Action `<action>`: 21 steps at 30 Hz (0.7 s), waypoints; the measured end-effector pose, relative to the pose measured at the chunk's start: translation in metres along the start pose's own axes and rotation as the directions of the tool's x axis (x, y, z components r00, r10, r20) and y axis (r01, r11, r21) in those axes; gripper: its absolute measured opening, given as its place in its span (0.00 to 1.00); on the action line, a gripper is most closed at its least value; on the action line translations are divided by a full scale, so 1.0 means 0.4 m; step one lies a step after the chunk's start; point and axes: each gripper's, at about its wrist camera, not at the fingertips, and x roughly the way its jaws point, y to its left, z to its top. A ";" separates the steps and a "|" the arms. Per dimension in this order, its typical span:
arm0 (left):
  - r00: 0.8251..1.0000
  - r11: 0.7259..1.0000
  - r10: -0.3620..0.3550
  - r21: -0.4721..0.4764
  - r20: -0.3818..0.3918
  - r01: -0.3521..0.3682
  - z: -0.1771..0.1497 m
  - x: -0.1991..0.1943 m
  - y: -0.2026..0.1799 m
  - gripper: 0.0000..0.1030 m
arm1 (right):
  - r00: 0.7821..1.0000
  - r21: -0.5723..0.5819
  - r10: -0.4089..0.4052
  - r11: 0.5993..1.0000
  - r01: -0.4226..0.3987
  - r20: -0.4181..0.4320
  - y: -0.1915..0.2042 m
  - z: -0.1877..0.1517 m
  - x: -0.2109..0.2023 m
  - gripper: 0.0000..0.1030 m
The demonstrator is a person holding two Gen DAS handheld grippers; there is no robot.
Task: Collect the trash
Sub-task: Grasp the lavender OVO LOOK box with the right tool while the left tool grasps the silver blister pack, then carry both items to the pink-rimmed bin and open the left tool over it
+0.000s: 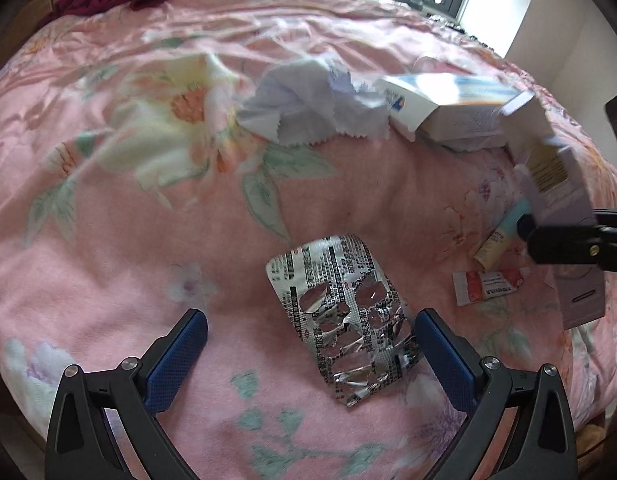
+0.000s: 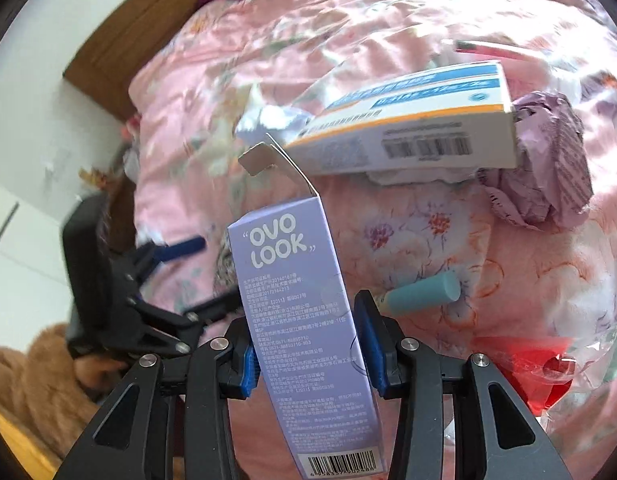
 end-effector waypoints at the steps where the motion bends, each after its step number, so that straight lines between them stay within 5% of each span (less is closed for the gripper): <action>1: 1.000 1.000 0.001 0.001 -0.012 -0.001 0.002 0.008 -0.006 1.00 | 1.000 0.004 0.002 1.000 -0.002 0.004 -0.001 0.000 -0.001 0.40; 6: 0.999 0.999 0.027 0.031 -0.047 -0.026 0.017 0.043 -0.041 1.00 | 1.000 0.026 0.021 0.999 -0.021 0.018 -0.001 -0.006 0.007 0.40; 9: 0.998 0.999 -0.019 0.041 -0.063 0.022 0.022 0.052 -0.054 0.99 | 0.999 0.036 0.031 0.999 -0.032 0.033 0.003 -0.010 0.006 0.40; 11: 0.992 0.995 -0.097 0.018 -0.075 0.098 0.026 0.058 -0.050 0.92 | 0.998 0.037 0.036 0.999 -0.037 0.044 0.009 -0.012 0.005 0.40; 13: 0.988 0.992 -0.130 -0.009 -0.083 0.129 0.032 0.060 -0.039 0.68 | 0.998 0.042 0.044 0.998 -0.046 0.054 0.005 -0.020 -0.007 0.41; 21: 0.978 0.984 -0.173 -0.058 -0.119 0.167 0.065 0.061 -0.003 0.56 | 0.995 0.040 0.059 0.997 -0.062 0.075 0.009 -0.036 -0.022 0.41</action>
